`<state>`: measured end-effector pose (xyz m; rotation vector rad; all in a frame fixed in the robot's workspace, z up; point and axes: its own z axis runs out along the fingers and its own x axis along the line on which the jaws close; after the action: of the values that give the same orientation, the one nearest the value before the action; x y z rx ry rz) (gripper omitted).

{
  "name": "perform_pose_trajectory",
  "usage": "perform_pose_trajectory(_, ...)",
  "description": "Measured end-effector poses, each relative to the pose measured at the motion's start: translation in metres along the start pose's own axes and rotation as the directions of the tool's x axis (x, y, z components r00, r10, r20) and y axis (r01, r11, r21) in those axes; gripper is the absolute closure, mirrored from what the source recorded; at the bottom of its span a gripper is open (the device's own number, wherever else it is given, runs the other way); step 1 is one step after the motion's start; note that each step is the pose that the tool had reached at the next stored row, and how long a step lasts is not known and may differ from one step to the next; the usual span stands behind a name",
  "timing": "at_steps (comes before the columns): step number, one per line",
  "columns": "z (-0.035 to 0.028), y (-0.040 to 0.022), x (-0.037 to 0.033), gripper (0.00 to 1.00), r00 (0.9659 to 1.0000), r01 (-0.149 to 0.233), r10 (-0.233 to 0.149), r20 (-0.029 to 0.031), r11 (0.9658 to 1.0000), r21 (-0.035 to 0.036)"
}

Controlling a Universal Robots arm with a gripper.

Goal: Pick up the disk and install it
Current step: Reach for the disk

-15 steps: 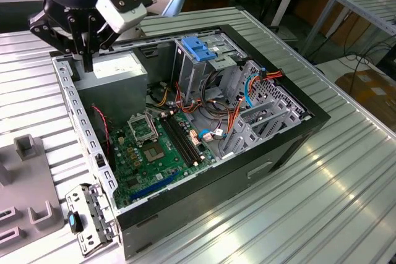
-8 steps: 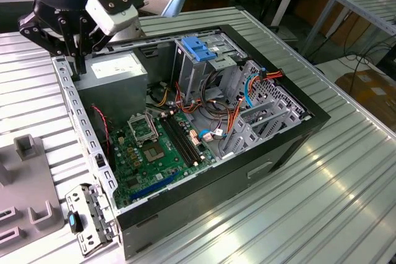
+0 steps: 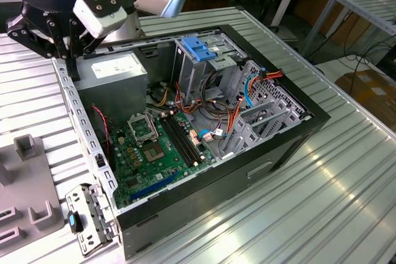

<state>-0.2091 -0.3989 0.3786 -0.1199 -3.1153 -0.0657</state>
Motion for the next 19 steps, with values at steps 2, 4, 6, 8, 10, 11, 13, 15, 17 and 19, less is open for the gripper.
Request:
perform_pose_trajectory(2, 0.0003, -0.0002, 0.0028, 0.89, 1.0, 0.0, 0.0, 0.0, 1.0, 0.0)
perform_pose_trajectory(4, 0.0006, -0.0005, 0.0061, 0.89, 1.0, 0.0, 0.0, 0.0, 1.0, 0.0)
perform_pose_trajectory(6, 0.0009, -0.0008, 0.0094, 0.89, 1.0, 0.0, 0.0, 0.0, 1.0, 0.0)
perform_pose_trajectory(8, 0.0012, -0.001, 0.0117, 0.89, 1.0, 0.0, 0.0, 0.0, 1.0, -0.0001)
perform_pose_trajectory(10, 0.0014, -0.0012, 0.0141, 0.89, 1.0, 0.0, 0.0, 0.0, 1.0, 0.0)
perform_pose_trajectory(11, 0.0015, -0.0012, 0.0151, 0.89, 1.0, 0.0, 0.0, 0.0, 1.0, 0.0)
perform_pose_trajectory(13, 0.0017, -0.0014, 0.0173, 0.89, 1.0, 0.0, 0.0, 0.0, 1.0, 0.0)
perform_pose_trajectory(15, 0.0019, -0.0016, 0.0196, 0.89, 1.0, 0.0, 0.0, 0.0, 1.0, 0.0)
perform_pose_trajectory(17, 0.0021, -0.0018, 0.0218, 0.89, 1.0, 0.0, 0.0, 0.0, 1.0, -0.0001)
perform_pose_trajectory(19, 0.0022, -0.0019, 0.0238, 0.89, 1.0, 0.0, 0.0, 0.0, 1.0, -0.0001)
